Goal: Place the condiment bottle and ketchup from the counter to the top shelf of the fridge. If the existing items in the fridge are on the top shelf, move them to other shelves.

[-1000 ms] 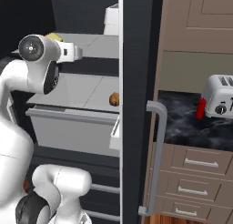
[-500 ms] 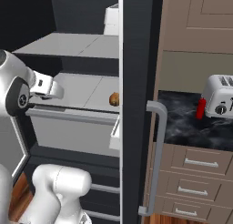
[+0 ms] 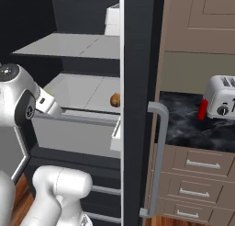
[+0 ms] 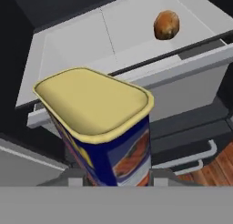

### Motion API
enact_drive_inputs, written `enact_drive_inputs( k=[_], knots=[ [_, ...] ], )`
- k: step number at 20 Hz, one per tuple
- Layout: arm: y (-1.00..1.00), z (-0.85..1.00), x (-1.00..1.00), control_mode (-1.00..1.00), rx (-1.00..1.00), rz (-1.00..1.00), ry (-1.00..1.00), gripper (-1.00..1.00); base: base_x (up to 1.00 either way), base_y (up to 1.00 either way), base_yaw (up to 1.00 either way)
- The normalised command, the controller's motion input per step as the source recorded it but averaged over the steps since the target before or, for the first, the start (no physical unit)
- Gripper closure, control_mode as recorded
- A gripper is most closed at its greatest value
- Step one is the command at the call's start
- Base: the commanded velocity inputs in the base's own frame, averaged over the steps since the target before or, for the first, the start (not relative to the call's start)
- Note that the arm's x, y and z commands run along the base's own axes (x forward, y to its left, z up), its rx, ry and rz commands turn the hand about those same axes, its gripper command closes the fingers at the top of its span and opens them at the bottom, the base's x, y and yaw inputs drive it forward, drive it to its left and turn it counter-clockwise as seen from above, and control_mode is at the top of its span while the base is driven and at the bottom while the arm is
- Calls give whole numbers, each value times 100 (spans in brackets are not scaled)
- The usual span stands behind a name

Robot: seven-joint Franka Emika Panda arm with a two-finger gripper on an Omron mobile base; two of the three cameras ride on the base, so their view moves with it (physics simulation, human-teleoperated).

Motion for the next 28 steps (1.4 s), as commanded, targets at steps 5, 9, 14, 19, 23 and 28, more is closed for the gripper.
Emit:
enact_drive_inputs(
  k=[5, 9, 14, 19, 23, 28],
  knots=[
    [23, -17, 95, -100, 1, -19, -18, 100, 0, 0, 0],
    [18, -15, 96, -100, 0, -12, -3, 100, 0, 0, 0],
    [6, -6, 97, -100, 0, -7, 2, 100, 0, 0, 0],
    [2, -7, 90, -100, -1, -3, 8, 100, 0, 0, 0],
    [0, -37, 66, -100, -4, 0, 9, 100, 0, 0, 0],
    [1, -52, 67, -100, -9, 0, 7, 100, 0, 0, 0]
  ],
)
